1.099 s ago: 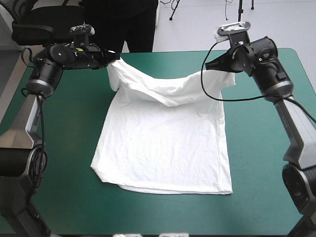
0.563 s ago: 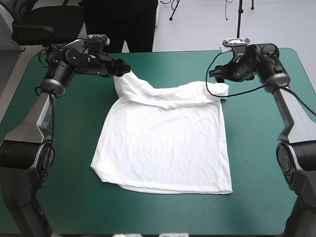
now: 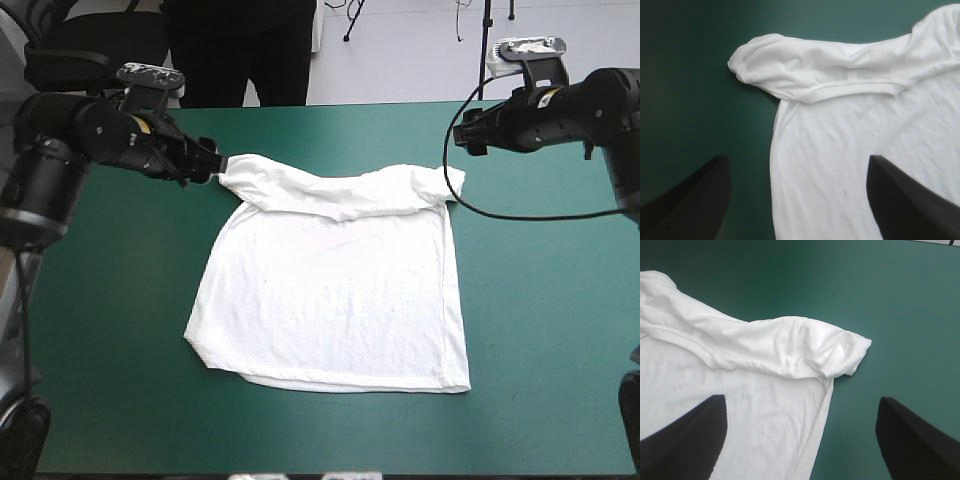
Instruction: Fold the cloth
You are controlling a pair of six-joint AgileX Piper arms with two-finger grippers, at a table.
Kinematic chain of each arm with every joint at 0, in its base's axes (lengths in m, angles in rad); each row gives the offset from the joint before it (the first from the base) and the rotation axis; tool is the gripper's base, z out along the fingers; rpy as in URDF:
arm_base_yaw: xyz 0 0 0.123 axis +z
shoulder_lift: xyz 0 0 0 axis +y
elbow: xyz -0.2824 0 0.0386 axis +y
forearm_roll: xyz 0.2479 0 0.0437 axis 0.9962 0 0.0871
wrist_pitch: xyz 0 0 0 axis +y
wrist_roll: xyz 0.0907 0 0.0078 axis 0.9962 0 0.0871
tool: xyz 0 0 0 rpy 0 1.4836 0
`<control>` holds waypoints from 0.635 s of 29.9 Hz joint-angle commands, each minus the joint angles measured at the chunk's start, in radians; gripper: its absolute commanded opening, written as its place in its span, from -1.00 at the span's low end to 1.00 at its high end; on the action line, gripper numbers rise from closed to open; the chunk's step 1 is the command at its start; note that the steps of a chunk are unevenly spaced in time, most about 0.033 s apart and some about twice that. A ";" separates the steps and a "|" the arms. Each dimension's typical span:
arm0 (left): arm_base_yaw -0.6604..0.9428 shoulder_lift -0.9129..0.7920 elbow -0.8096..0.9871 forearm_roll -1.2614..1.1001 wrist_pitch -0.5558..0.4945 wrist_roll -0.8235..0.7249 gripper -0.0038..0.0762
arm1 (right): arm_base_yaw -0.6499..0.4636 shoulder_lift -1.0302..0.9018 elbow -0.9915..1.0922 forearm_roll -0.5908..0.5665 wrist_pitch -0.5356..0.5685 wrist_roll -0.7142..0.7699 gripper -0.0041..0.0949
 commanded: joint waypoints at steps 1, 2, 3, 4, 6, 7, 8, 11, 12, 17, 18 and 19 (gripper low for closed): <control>-0.016 -0.143 0.055 0.020 0.048 -0.065 0.47 | 0.056 -0.102 -0.023 -0.050 -0.002 0.024 0.58; -0.016 -0.170 0.093 0.023 0.048 -0.074 0.47 | 0.075 -0.116 -0.023 -0.065 0.006 0.033 0.58; -0.016 -0.209 0.134 0.029 0.048 -0.084 0.47 | 0.109 -0.135 -0.023 -0.095 0.017 0.038 0.58; -0.014 -0.228 0.170 0.038 0.048 -0.096 0.47 | 0.134 -0.146 -0.023 -0.116 0.028 0.043 0.58; -0.014 -0.289 0.267 0.057 0.048 -0.117 0.47 | 0.209 -0.170 -0.015 -0.175 0.050 0.065 0.58; -0.014 -0.308 0.308 0.059 0.048 -0.129 0.47 | 0.238 -0.185 -0.002 -0.202 0.052 0.075 0.58; -0.014 -0.332 0.370 0.059 0.048 -0.129 0.47 | 0.273 -0.200 0.021 -0.226 0.060 0.085 0.58; -0.014 -0.360 0.514 0.075 0.048 -0.168 0.47 | 0.358 -0.243 0.131 -0.280 0.070 0.117 0.58; -0.014 -0.360 0.561 0.080 0.048 -0.174 0.47 | 0.381 -0.260 0.176 -0.290 0.070 0.127 0.58; -0.014 -0.349 0.755 0.080 -0.006 -0.179 0.47 | 0.435 -0.334 0.387 -0.290 0.070 0.187 0.58; -0.014 -0.347 0.780 0.075 -0.027 -0.181 0.47 | 0.435 -0.349 0.429 -0.290 0.070 0.187 0.58; -0.014 -0.344 0.809 0.065 -0.057 -0.184 0.47 | 0.435 -0.361 0.467 -0.290 0.070 0.190 0.58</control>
